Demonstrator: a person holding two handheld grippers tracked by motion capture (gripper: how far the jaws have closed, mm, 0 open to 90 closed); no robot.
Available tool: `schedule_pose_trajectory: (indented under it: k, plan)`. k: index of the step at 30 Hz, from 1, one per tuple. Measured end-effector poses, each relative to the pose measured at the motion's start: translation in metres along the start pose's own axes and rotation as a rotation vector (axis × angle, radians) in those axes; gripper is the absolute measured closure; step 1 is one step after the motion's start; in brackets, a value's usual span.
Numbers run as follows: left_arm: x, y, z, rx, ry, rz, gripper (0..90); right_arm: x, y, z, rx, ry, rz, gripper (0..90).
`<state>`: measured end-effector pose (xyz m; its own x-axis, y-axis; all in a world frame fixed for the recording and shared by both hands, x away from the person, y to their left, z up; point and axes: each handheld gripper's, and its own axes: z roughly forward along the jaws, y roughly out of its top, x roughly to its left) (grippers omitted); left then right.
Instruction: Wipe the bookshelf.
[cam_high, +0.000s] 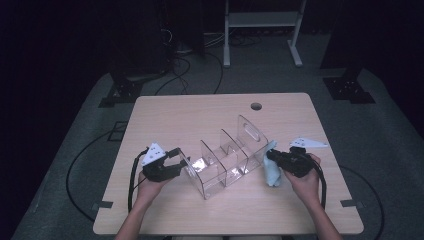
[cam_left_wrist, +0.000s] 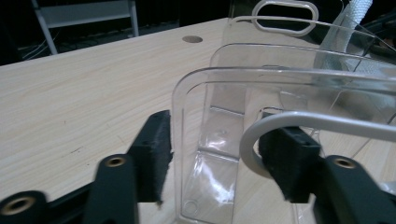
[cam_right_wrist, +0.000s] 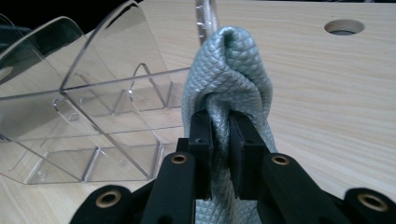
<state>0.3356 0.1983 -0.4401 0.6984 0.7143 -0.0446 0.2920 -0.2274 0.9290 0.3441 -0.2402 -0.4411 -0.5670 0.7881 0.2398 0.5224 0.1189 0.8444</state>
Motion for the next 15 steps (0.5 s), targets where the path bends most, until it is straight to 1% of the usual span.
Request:
schedule_pose_trajectory:
  k: [1, 2, 3, 5, 7, 10, 11, 13, 14, 15]
  plan:
    - [0.000, 0.000, 0.000, 0.000, 0.000, 0.000, 46.5, 0.002, 0.000, 0.001, -0.001, 0.003, -0.001, 79.7]
    - [-0.001, 0.001, 0.001, 0.006, 0.013, 0.002, 46.8, 0.005, 0.000, 0.003, -0.004, 0.005, -0.010, 79.7]
    - [0.000, 0.001, 0.001, 0.007, 0.018, 0.001, 47.0, 0.008, 0.000, 0.004, -0.001, 0.009, -0.018, 79.7]
    - [-0.001, 0.000, 0.001, -0.002, 0.021, -0.005, 47.2, 0.014, -0.002, 0.007, 0.010, 0.023, -0.034, 79.6]
    - [-0.001, -0.001, 0.000, -0.007, 0.020, -0.006, 47.3, 0.017, -0.002, 0.009, 0.020, 0.035, -0.044, 79.6]
    - [-0.001, 0.000, 0.000, -0.002, 0.019, -0.001, 47.3, 0.013, -0.002, 0.008, 0.016, 0.027, -0.043, 79.6]
    - [-0.002, -0.001, 0.000, -0.008, 0.019, -0.001, 47.4, 0.006, -0.002, 0.007, 0.013, -0.018, -0.031, 79.6]
    - [-0.002, -0.002, 0.000, -0.014, 0.016, -0.007, 47.4, -0.001, -0.003, 0.007, 0.006, -0.028, -0.009, 79.7]
    - [-0.002, -0.002, 0.000, -0.015, 0.015, -0.008, 47.4, -0.002, -0.003, 0.008, 0.008, -0.028, -0.001, 79.7]
    - [-0.002, -0.002, -0.001, -0.015, 0.016, -0.008, 47.4, -0.001, -0.003, 0.009, 0.008, -0.027, -0.004, 79.7]
